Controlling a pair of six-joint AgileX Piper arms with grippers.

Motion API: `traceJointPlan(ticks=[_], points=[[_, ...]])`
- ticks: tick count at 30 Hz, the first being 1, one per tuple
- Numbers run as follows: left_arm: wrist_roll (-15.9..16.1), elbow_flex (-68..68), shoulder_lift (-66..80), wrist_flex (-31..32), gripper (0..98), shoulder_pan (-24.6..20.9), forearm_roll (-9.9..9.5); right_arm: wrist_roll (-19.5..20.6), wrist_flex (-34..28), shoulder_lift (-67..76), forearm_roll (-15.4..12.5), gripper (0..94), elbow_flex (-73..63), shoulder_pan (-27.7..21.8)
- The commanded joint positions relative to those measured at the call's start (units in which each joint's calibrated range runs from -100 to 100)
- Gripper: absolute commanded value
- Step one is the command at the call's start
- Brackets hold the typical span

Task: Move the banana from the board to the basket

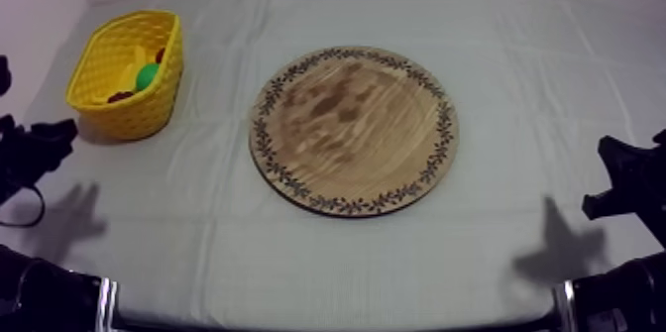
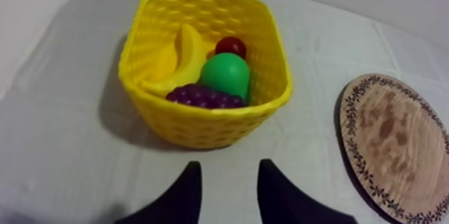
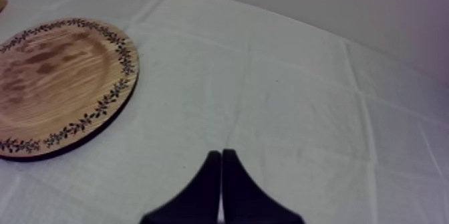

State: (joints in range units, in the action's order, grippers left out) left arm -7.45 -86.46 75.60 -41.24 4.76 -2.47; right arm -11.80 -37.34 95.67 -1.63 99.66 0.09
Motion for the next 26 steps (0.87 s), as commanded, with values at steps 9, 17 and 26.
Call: traceJointPlan(ticks=[9,17,26], points=[[1.39,-8.91,14.35,0.78,3.8,-1.72,-0.58,0.01,0.0,0.0,0.0,0.3,0.01,0.04],[0.11,-11.54,19.26,3.67,0.3,-1.44,0.07,0.01,0.0,0.0,0.0,0.3,0.01,0.07],[-1.42,-12.5,23.97,5.52,0.1,-1.98,0.06,0.01,0.0,0.0,0.0,0.3,0.01,0.07]])
